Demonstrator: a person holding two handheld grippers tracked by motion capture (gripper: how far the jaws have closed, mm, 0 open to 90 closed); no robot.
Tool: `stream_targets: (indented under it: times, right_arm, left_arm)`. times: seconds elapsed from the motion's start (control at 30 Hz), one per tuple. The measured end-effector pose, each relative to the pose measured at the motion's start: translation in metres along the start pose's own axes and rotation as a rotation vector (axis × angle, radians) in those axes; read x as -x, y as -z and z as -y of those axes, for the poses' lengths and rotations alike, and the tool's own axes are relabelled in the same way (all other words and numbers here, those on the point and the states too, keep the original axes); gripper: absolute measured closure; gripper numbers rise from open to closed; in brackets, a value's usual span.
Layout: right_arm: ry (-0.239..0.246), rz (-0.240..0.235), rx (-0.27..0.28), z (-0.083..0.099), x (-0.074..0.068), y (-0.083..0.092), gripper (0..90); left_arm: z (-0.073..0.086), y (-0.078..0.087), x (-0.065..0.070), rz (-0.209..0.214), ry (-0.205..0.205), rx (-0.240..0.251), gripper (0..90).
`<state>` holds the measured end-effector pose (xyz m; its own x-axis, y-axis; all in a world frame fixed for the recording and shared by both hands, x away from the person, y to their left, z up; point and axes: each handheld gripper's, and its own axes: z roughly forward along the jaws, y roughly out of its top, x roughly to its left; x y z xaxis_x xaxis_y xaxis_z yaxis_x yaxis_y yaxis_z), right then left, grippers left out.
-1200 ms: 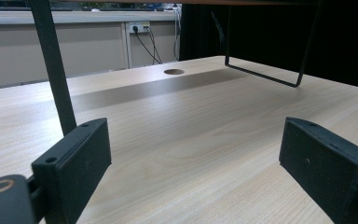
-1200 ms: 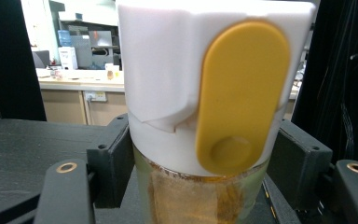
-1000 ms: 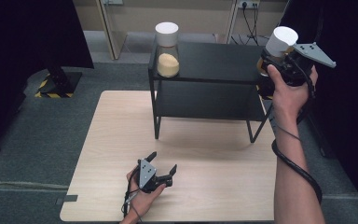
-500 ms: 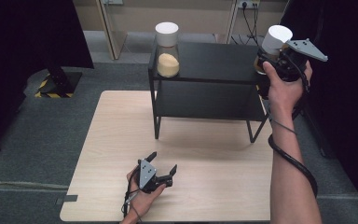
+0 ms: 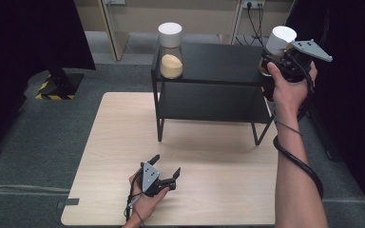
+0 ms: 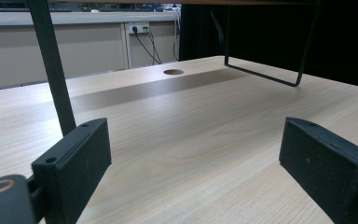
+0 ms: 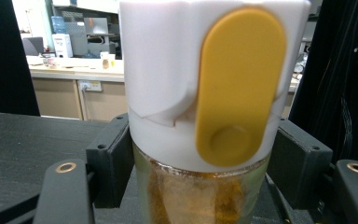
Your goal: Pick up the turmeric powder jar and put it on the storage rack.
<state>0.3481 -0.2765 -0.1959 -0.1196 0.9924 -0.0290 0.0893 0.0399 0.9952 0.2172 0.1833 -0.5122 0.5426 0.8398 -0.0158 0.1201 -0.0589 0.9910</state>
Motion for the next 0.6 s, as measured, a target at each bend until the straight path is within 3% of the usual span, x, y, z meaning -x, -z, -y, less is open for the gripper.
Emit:
stream_targets:
  times: [0.43,0.6]
  right_arm:
    - [-0.016,0.014,0.005,0.0015,-0.0023,-0.0054,29.2]
    - [-0.03,0.006,0.006,0.0019,-0.0025,-0.0038,20.4]
  left_arm:
    - [-0.0001,-0.0002,0.0,0.002,-0.002,0.0,8.5]
    - [-0.0001,-0.0002,-0.0002,0.002,0.0,0.0,8.5]
